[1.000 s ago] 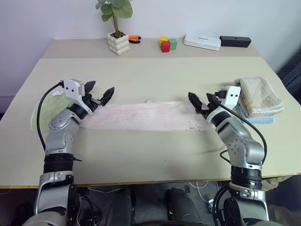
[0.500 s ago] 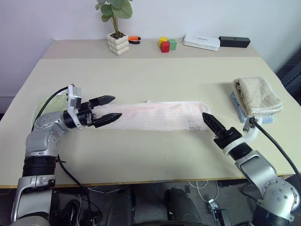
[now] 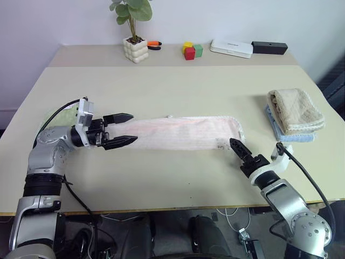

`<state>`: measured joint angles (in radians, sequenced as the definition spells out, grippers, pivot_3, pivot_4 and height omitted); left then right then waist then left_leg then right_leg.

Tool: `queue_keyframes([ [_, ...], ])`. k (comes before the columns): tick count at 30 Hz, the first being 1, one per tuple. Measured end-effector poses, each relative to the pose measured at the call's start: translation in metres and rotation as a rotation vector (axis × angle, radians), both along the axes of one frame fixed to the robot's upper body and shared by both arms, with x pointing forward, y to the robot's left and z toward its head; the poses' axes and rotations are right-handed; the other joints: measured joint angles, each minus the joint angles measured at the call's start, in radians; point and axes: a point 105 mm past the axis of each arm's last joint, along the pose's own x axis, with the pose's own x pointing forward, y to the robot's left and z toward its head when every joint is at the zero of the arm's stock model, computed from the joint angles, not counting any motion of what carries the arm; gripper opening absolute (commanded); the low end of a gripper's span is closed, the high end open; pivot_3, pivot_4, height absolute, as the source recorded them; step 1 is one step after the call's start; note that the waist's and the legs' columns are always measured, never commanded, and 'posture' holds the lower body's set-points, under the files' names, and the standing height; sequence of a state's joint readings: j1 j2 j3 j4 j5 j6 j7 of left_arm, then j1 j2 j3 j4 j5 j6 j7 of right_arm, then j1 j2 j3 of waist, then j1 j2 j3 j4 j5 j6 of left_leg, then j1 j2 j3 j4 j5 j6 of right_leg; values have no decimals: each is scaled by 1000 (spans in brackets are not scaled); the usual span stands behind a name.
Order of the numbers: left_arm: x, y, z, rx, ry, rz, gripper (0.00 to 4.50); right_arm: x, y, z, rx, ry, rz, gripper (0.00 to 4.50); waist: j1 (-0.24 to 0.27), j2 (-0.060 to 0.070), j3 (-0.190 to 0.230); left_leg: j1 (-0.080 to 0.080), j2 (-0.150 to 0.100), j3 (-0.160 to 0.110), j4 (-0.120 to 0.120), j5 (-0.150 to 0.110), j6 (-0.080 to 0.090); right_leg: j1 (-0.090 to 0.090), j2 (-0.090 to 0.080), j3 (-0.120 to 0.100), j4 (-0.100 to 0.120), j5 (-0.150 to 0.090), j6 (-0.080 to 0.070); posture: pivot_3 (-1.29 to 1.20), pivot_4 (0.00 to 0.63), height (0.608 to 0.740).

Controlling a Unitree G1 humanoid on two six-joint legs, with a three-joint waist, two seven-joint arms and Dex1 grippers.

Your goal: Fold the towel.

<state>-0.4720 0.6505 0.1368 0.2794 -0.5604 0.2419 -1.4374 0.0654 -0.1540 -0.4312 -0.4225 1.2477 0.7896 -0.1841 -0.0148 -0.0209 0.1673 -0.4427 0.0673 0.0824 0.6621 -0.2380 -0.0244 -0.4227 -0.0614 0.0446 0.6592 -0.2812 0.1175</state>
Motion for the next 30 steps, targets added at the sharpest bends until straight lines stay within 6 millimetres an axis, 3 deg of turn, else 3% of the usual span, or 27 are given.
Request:
queue_keyframes([
  [7,-3,4,2,-12,-9,44,4494,26,-6,4,29,-12,-45,4483,2,-1,0,0,0,0,0,0,0,1,0,0,0,0,0,0,150,735],
  [8,-3,6,4,-13,-19,56,4500,29,-6,4,36,-13,-46,4242,0,-1,0,0,0,0,0,0,0,1,0,0,0,0,0,0,150,735],
  [10,-4,7,5,-11,-25,67,4500,33,-3,3,49,-8,-39,3605,-1,-1,0,0,0,0,0,0,0,1,0,0,0,0,0,0,150,735],
  [14,-6,8,1,-5,-21,88,4500,38,1,-6,73,23,-28,1461,-3,-1,0,0,0,0,0,0,0,0,0,0,0,0,0,0,150,735],
  [17,-7,8,3,-5,-33,97,4500,42,5,3,73,-16,-8,19,-3,-2,-2,0,0,0,0,0,0,1,0,0,0,0,0,0,150,735],
  [25,-5,9,5,-9,-48,120,4500,44,-9,5,-64,-24,-2,19,2,-4,-3,0,0,0,0,0,0,1,0,0,0,0,0,0,150,735],
  [27,-5,8,6,-13,-53,116,4500,43,-18,9,-134,-29,25,19,2,-2,-2,0,-1,0,0,0,0,1,-1,0,0,0,0,0,150,735],
  [30,-1,10,6,-17,-65,126,4500,40,-52,30,-283,-69,16,19,4,-3,-2,0,-1,1,0,0,0,1,-1,0,-1,0,0,0,150,735],
])
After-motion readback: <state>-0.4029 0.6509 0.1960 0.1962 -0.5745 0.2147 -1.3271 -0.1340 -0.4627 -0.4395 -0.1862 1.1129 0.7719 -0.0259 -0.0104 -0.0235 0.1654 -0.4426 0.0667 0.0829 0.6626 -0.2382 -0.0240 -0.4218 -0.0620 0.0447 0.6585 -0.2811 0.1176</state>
